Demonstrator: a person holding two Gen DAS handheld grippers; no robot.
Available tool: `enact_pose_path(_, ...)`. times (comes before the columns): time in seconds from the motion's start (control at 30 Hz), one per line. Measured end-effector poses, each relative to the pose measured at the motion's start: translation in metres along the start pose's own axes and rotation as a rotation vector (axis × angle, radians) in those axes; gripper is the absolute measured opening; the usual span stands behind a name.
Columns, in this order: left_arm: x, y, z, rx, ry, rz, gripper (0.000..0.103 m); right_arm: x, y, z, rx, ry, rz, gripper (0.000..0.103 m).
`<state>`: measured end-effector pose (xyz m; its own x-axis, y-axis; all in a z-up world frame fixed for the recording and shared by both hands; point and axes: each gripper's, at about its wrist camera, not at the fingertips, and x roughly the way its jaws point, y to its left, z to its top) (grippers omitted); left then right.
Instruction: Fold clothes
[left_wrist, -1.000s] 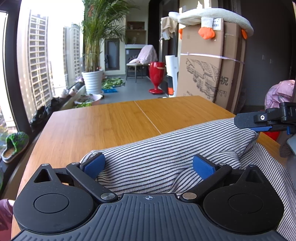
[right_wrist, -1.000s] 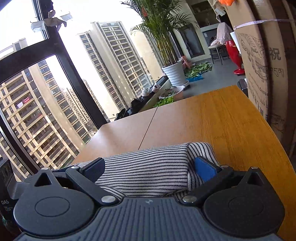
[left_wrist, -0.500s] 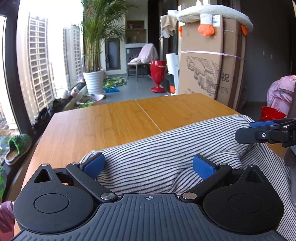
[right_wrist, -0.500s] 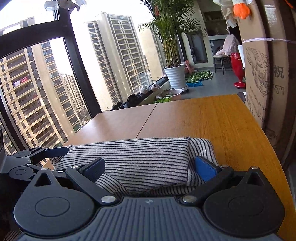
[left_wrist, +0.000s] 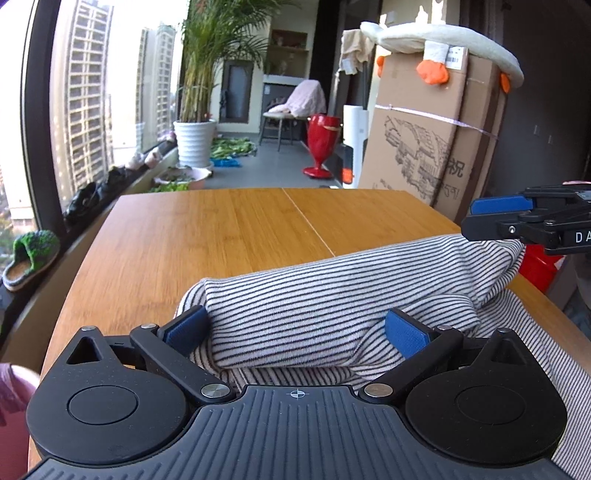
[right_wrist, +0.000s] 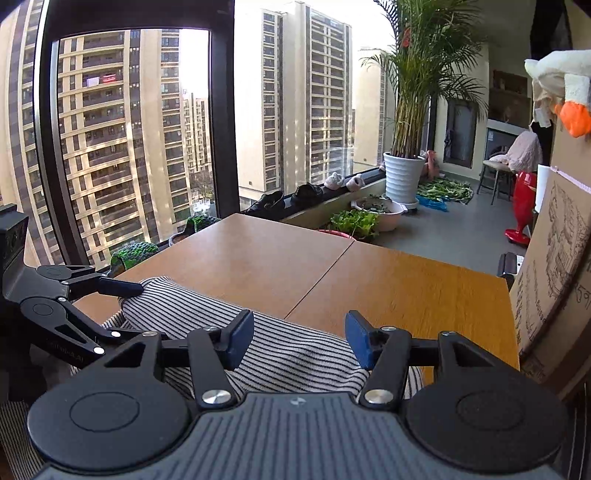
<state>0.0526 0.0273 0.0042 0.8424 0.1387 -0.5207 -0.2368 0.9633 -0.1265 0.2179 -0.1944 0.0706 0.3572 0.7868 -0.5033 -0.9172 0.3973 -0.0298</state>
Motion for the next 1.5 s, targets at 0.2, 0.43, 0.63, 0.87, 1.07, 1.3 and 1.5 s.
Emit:
enact_pose_path(0.2,-0.009,0.033,-0.005,-0.137,-0.028,-0.136,0.103,0.069,0.020,0.026,-0.164,0.124,0.212,0.084)
enact_pose_path(0.43,-0.030,0.085,-0.002,-0.411,-0.086,-0.247,0.103,0.124,0.024,0.013,0.027,0.305,0.384,0.084)
enact_pose_path(0.63,-0.041,0.108,0.002,-0.513,-0.102,-0.224,0.103,0.070,0.050,0.015,-0.086,0.212,0.330,0.040)
enact_pose_path(0.87,-0.037,0.069,-0.009,-0.405,-0.014,-0.164,0.103,0.000,0.113,-0.031,-0.396,0.063,0.204,0.039)
enact_pose_path(1.07,-0.048,0.038,-0.026,-0.314,0.039,-0.139,0.081,-0.034,0.109,-0.043,-0.255,0.057,0.173,0.046)
enact_pose_path(1.3,-0.066,0.034,-0.046,-0.331,0.045,-0.131,0.086,-0.081,0.037,-0.028,0.021,-0.021,-0.089,0.057)
enact_pose_path(1.5,-0.094,0.041,-0.032,-0.350,-0.029,-0.123,0.093,-0.068,-0.007,-0.086,0.341,0.139,-0.095,0.055)
